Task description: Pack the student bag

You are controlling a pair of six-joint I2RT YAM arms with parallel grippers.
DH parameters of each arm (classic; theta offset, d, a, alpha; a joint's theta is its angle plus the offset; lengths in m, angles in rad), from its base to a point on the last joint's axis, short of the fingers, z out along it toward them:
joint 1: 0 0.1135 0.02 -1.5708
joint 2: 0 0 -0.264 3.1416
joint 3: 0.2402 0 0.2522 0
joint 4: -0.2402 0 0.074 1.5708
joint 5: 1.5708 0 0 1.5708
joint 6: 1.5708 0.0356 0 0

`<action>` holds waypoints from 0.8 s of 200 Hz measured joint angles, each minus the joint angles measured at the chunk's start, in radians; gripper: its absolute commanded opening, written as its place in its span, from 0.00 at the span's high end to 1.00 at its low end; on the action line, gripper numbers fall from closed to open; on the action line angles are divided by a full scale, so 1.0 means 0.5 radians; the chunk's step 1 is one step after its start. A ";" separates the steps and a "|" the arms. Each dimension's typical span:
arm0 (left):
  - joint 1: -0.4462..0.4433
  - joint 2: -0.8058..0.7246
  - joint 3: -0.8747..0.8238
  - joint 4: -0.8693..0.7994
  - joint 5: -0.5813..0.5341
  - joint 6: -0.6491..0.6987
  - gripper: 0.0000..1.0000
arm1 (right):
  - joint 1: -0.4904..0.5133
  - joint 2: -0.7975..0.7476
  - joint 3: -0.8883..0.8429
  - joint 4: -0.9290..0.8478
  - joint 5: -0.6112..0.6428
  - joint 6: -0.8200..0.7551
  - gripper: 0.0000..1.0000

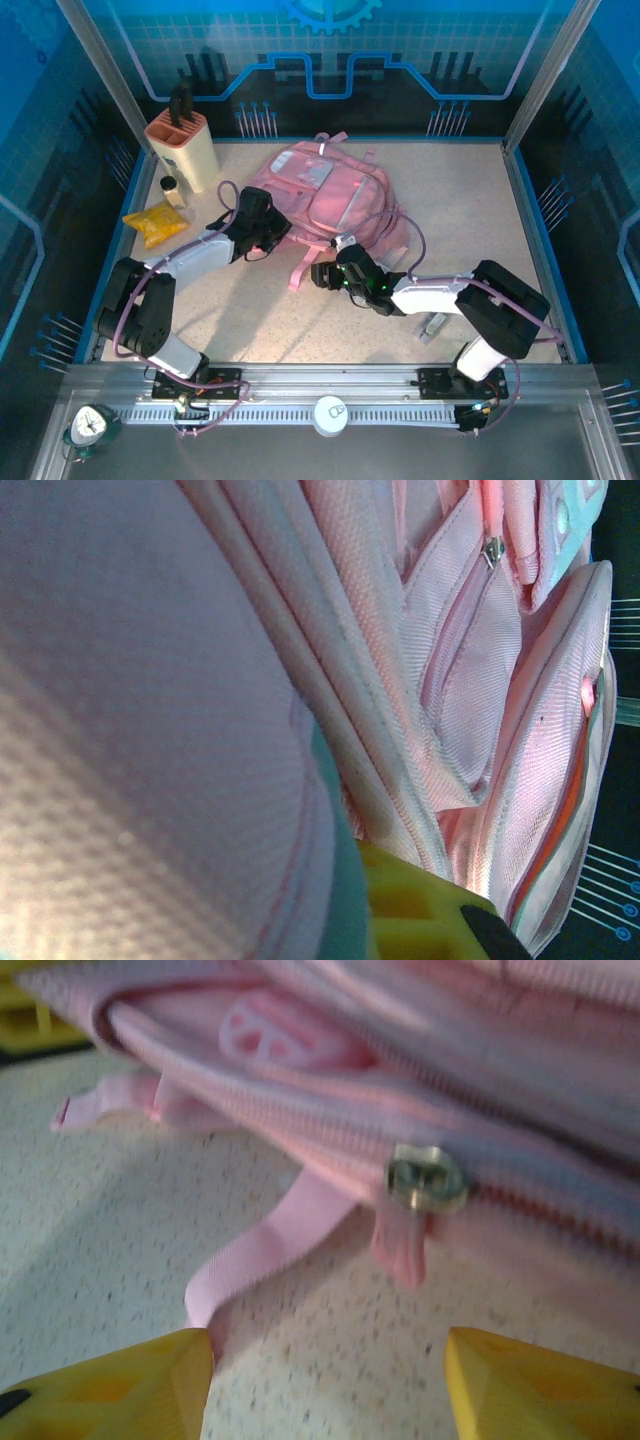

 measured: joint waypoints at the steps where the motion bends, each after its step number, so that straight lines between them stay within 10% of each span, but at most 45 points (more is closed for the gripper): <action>1: -0.001 0.000 0.000 0.000 -0.001 0.000 1.00 | 0.000 0.002 0.000 0.004 0.001 0.001 0.37; 160: -0.140 -0.021 -0.050 0.076 -0.098 -0.053 1.00 | -0.183 -0.034 0.192 -0.337 0.172 0.068 0.91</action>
